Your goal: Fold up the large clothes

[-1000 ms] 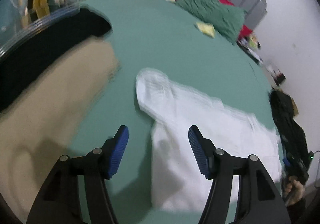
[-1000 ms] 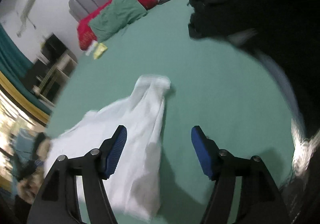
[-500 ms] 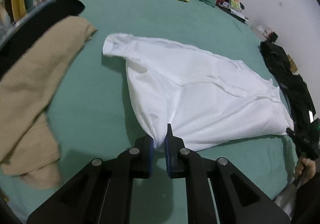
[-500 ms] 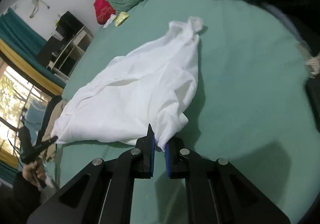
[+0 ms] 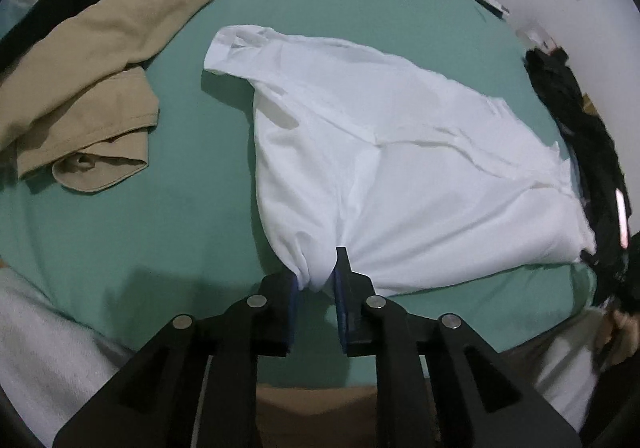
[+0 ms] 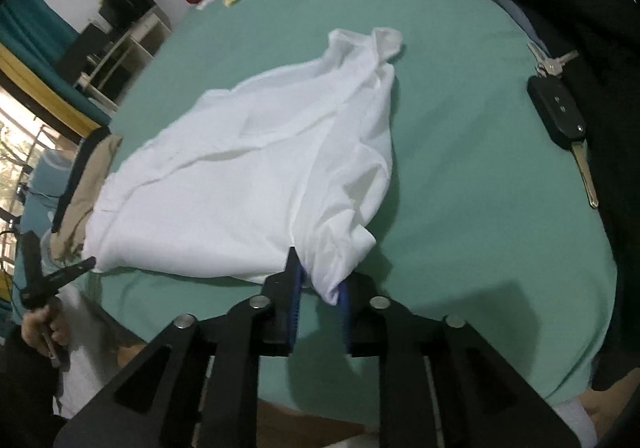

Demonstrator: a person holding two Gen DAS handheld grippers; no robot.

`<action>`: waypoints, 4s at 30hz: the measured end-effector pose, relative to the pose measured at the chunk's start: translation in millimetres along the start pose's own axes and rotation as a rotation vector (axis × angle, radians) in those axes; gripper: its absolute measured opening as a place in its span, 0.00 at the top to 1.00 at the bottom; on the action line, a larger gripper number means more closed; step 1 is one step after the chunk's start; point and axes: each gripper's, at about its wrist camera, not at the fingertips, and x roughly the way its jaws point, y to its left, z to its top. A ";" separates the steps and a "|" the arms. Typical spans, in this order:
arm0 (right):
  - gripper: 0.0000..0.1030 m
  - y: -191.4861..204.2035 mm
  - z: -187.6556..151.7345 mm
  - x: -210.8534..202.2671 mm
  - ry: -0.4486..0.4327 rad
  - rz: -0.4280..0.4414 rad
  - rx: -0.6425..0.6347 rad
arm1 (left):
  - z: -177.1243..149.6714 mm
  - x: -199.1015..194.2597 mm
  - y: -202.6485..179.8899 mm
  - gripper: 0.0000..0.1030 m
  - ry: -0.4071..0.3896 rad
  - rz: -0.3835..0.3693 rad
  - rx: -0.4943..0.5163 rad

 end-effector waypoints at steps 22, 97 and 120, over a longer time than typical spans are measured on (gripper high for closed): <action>0.31 104.7 19.9 38.3 -0.102 -0.155 -0.554 | 53.3 30.4 -106.9 0.53 -0.013 -0.031 0.265; 0.18 40.4 172.0 120.6 -0.005 -0.211 -0.386 | 151.8 131.0 -141.3 0.53 0.048 0.022 0.472; 0.18 31.6 143.5 93.2 -0.110 -0.299 -0.324 | 156.8 169.7 -246.5 0.53 0.037 -0.065 0.542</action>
